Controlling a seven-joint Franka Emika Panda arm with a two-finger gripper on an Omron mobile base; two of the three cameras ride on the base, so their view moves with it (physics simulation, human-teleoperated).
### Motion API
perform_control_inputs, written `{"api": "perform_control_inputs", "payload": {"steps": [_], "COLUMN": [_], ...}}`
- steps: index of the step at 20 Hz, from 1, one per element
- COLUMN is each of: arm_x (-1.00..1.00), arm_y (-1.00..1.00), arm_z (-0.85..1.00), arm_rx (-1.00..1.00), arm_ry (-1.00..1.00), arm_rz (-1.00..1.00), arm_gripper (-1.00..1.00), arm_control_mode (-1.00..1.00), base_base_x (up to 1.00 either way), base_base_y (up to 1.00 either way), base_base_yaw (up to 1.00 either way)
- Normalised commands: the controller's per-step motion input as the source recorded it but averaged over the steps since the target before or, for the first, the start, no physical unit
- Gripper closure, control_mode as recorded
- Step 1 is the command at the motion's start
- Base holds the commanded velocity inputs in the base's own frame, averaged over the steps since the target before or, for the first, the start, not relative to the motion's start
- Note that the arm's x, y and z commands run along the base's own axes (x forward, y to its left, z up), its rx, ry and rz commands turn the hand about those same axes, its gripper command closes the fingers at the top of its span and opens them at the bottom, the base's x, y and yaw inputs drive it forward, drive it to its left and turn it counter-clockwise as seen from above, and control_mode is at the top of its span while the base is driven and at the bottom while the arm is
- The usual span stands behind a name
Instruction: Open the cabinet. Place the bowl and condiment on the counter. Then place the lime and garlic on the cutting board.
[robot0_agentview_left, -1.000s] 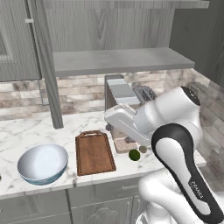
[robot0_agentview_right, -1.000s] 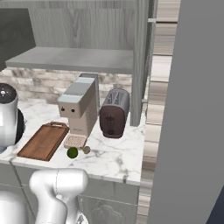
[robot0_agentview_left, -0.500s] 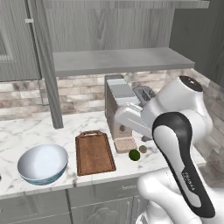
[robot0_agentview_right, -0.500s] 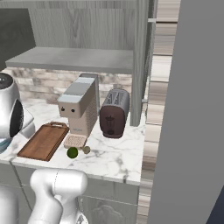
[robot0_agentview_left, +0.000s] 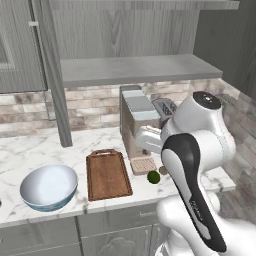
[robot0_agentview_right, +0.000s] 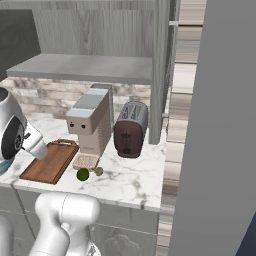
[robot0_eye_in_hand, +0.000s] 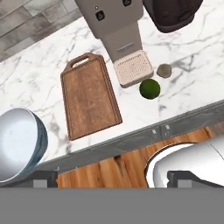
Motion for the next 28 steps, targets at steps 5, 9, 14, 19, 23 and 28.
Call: {"api": "perform_control_inputs", "payload": {"steps": [5,9,14,19,23,28], "arm_x": [0.1,0.05,0.16,0.38,0.46,0.28], "arm_y": [-0.45,-0.24,0.0,0.04,0.08,-0.01], "arm_z": [0.15,0.01,0.0,-0.04,-0.03,-0.08], "arm_rx": [0.0,0.0,0.0,-0.02,-0.06,-0.05], "arm_ry": [0.0,0.0,0.01,0.04,0.15,0.24], "arm_rz": [0.0,0.04,0.07,0.07,0.07,0.09], "arm_gripper": [-1.0,-1.0,-1.0,-1.0,-1.0,-1.0], "arm_control_mode": [-1.0,-1.0,-1.0,-1.0,-1.0,-1.0], "base_base_x": [0.0,0.0,0.0,0.0,0.0,0.0], "base_base_y": [0.0,0.0,0.0,0.0,0.0,0.0], "base_base_yaw": [0.0,0.0,0.0,0.0,0.0,0.0]}}
